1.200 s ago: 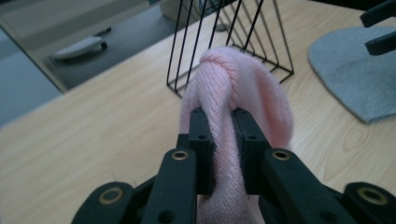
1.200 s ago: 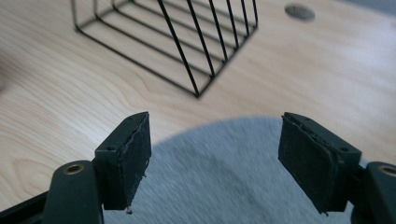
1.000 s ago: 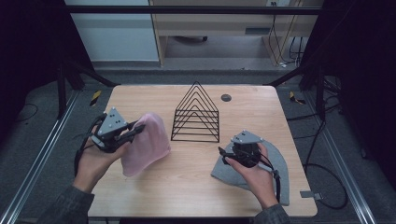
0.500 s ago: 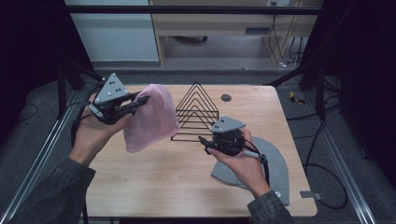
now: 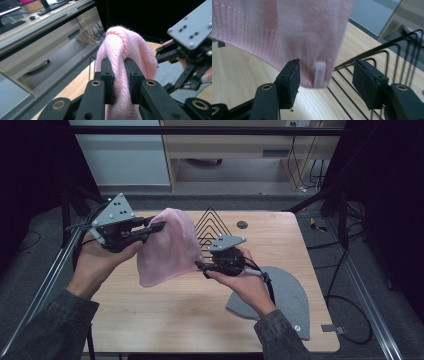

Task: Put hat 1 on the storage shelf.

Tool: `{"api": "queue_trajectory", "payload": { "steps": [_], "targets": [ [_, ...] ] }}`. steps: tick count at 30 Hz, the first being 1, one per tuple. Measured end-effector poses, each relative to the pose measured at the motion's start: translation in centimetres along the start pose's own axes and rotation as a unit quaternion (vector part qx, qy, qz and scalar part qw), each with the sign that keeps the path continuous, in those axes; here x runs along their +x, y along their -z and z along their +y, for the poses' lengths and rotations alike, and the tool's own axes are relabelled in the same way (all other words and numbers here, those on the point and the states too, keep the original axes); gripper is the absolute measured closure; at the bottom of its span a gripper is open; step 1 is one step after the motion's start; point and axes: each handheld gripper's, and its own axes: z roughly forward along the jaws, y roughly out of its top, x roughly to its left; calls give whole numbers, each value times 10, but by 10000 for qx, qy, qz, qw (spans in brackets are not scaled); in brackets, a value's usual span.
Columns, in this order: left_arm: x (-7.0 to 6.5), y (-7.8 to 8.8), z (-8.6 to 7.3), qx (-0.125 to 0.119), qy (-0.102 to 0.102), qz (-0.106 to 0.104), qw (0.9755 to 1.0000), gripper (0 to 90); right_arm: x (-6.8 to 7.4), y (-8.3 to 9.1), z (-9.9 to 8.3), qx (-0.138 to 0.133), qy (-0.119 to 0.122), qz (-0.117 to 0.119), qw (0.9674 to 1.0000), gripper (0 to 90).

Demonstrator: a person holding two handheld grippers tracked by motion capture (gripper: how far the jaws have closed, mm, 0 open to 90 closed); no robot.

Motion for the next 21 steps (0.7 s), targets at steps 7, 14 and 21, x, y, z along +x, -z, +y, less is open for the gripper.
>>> {"api": "queue_trajectory", "payload": {
  "steps": [7,14,21],
  "targets": [
    [4,-6,0,9,83,-132,9999,790,-2,-13,1,57,60,308,9995,595],
    [12,-13,-2,-34,264,-167,9995,790,-11,-16,3,29,-11,511,9987,662],
    [8,-15,2,-44,208,-276,9994,790,-13,-17,5,44,8,419,9991,508]
  ]
}}
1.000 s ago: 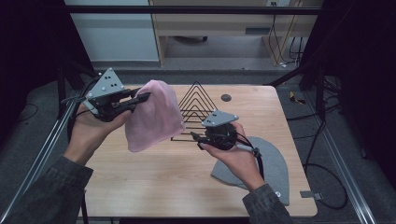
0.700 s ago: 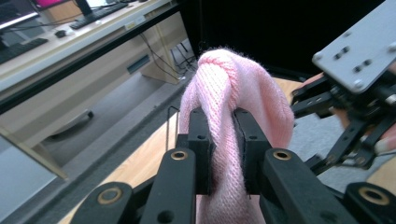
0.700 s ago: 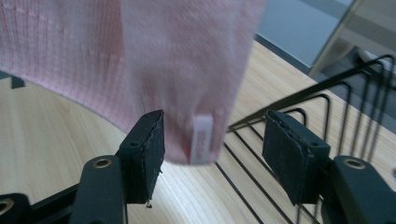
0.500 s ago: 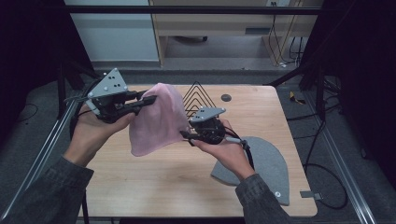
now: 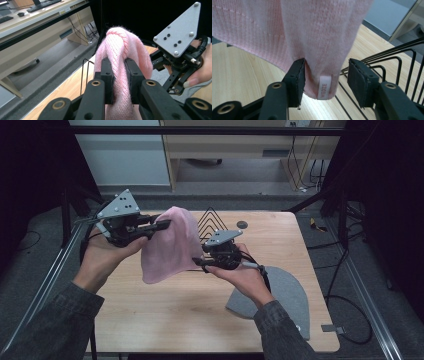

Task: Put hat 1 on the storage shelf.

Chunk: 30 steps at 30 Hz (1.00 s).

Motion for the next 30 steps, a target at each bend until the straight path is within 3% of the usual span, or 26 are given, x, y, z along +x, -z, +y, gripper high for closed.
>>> {"api": "queue_trajectory", "payload": {
  "steps": [1,4,6,13,21,24,26,30],
  "targets": [
    [0,0,0,0,0,0,10000,790,0,0,0,0,0,0,10000,508],
    [1,-5,4,-5,17,-7,10000,790,2,1,4,-39,119,109,9999,716],
    [4,-7,8,38,-25,17,10000,790,1,3,6,-32,133,98,9999,752],
    [20,-19,26,116,-153,158,9997,784,-6,15,17,-35,203,-32,9998,767],
    [44,-39,61,-156,-353,217,9990,779,-36,32,44,-378,107,-502,9980,774],
    [51,-46,65,-189,-379,228,9988,777,-45,32,46,-485,21,-624,9969,775],
    [62,-58,67,-216,-303,237,9990,775,-55,30,47,-558,-28,-782,9954,777],
    [70,-74,64,-147,-247,216,9994,774,-69,23,45,-479,-115,-932,9944,777]
  ]
}}
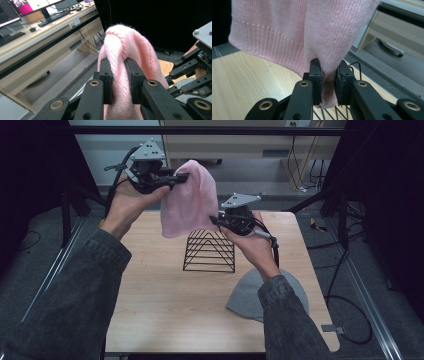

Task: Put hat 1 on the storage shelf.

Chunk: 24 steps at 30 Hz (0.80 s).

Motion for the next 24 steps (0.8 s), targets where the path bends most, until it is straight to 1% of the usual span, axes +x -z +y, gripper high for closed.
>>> {"api": "queue_trajectory", "payload": {
  "steps": [1,2,3,5,6,8,12,14,15,16,18,19,20,24],
  "targets": [
    [0,0,0,0,0,0,10000,773,-2,-2,-1,53,41,-44,10000,777],
    [1,-8,-3,39,-22,-19,10000,773,-5,-3,-3,97,64,-97,9999,777],
    [1,-12,-4,41,-4,-38,10000,773,-7,-4,-5,133,62,-125,9998,777],
    [0,-15,-5,50,-1,-52,10000,772,-11,-5,-10,167,26,-187,9997,777],
    [0,-21,-7,52,18,-82,10000,771,-13,-6,-13,186,2,-196,9996,777],
    [-1,-26,-8,68,-2,-90,9999,770,-16,-6,-18,207,-36,-210,9996,777],
    [-4,-35,-11,73,30,-125,9999,768,-19,-4,-26,249,-85,-227,9994,777],
    [-5,-38,-11,89,12,-128,9999,763,-21,-3,-28,289,-57,-277,9992,777],
    [-6,-41,-12,101,-2,-116,9999,761,-21,-3,-29,304,-42,-299,9991,778],
    [-6,-43,-12,93,17,-108,9999,759,-22,-2,-30,304,-34,-310,9991,779],
    [-6,-45,-13,101,15,-104,9999,757,-22,-2,-31,314,-59,-323,9990,779],
    [-7,-48,-14,107,-76,-47,9999,757,-23,-1,-34,315,-55,-326,9990,779],
    [-8,-50,-15,119,-108,-52,9999,758,-23,-1,-35,312,-76,-329,9989,779],
    [-10,-54,-18,127,-89,-39,9999,757,-23,2,-41,324,-109,-294,9990,781]
  ]
}}
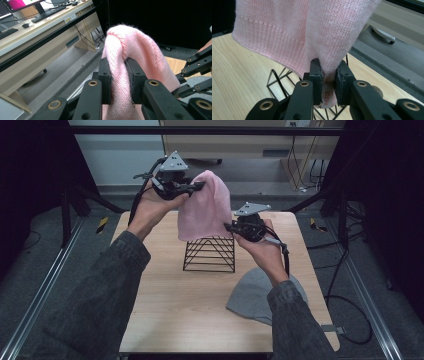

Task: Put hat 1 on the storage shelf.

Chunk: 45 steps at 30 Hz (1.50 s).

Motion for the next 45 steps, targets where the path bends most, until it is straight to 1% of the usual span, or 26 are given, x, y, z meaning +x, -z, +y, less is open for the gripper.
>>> {"api": "queue_trajectory", "payload": {
  "steps": [6,8,10,16,23,24,26,31,33,35,36,39,44,45],
  "targets": [
    [-5,-7,-6,70,-35,25,10000,756,4,-1,-7,105,103,-56,9999,781],
    [-7,-10,-9,123,-37,3,9999,756,5,-2,-11,139,74,-52,9999,781],
    [-8,-10,-11,124,-33,6,9999,756,5,-4,-13,177,79,-29,9998,780],
    [-7,-11,-15,99,86,-24,9999,755,6,-5,-13,232,131,-15,9996,780],
    [-6,-10,-18,101,138,-13,9999,754,5,-5,-14,260,124,-28,9996,780],
    [-6,-10,-20,71,177,-50,9998,755,5,-5,-14,257,123,-27,9996,780],
    [-7,-11,-21,80,199,-55,9998,754,5,-6,-15,269,136,-47,9995,780],
    [-9,-11,-25,85,251,-89,9996,751,4,-8,-22,281,86,-85,9995,779],
    [-11,-12,-27,125,230,-113,9996,750,4,-9,-25,300,82,-97,9995,779],
    [-14,-14,-32,151,228,-144,9995,750,4,-12,-31,355,42,-104,9993,778],
    [-15,-15,-33,137,255,-164,9994,751,4,-13,-33,355,29,-107,9993,778],
    [-18,-16,-38,180,246,-193,9993,750,5,-16,-39,413,3,-93,9991,777],
    [-23,-15,-45,211,308,-240,9990,758,6,-20,-46,479,-27,-63,9988,776],
    [-25,-14,-46,232,334,-270,9988,763,8,-22,-49,467,-79,-49,9989,774]
  ]
}}
